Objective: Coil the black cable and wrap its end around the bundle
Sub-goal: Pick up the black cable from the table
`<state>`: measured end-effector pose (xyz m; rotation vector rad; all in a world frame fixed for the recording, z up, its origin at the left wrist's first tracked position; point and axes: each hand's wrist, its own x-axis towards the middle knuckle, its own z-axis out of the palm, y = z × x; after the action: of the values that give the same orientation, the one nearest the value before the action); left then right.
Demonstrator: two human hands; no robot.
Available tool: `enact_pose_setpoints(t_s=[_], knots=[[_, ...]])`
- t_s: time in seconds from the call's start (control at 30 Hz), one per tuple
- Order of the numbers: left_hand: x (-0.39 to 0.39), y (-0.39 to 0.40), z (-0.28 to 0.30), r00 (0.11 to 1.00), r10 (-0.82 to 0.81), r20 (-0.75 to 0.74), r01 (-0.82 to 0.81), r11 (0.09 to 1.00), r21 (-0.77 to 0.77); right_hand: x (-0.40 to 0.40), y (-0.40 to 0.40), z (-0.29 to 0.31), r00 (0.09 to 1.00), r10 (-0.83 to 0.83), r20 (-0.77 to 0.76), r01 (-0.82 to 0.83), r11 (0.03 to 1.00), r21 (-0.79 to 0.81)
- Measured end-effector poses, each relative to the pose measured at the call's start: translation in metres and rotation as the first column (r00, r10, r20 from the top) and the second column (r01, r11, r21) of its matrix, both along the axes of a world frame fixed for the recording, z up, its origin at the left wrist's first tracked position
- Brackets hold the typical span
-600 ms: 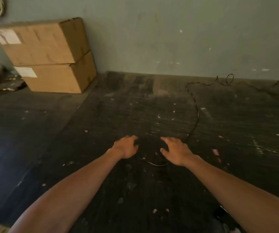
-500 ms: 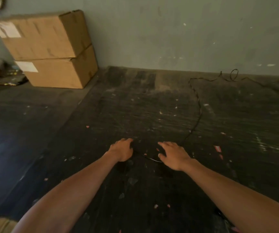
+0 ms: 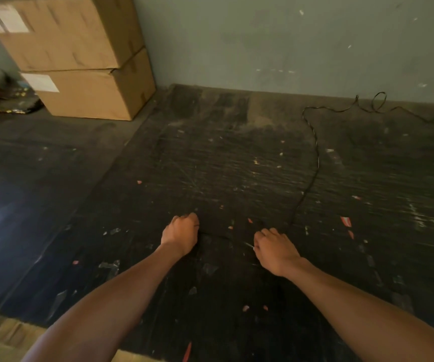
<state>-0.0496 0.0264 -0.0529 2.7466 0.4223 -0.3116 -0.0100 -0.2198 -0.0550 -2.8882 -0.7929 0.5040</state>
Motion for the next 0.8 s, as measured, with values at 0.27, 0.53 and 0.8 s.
enact_pose_setpoints(t_s=[0.27, 0.53, 0.8], knots=[[0.035, -0.02, 0.049, 0.943, 0.298, -0.148, -0.319, 0.677, -0.664, 0.042, -0.027, 0.04, 0.954, -0.274, -0.122, 0.299, 0.899, 0.321], [0.069, -0.066, 0.107, 0.966, 0.209, -0.151, -0.233, 0.457, -0.858, 0.076, -0.03, 0.087, 0.968, -0.166, -0.187, 0.248, 0.736, 0.63], [0.066, -0.091, 0.155, 0.98, -0.113, -0.162, -0.181, -0.19, -0.965, 0.095, -0.054, 0.125, 0.955, -0.293, -0.047, 0.204, 0.533, 0.821]])
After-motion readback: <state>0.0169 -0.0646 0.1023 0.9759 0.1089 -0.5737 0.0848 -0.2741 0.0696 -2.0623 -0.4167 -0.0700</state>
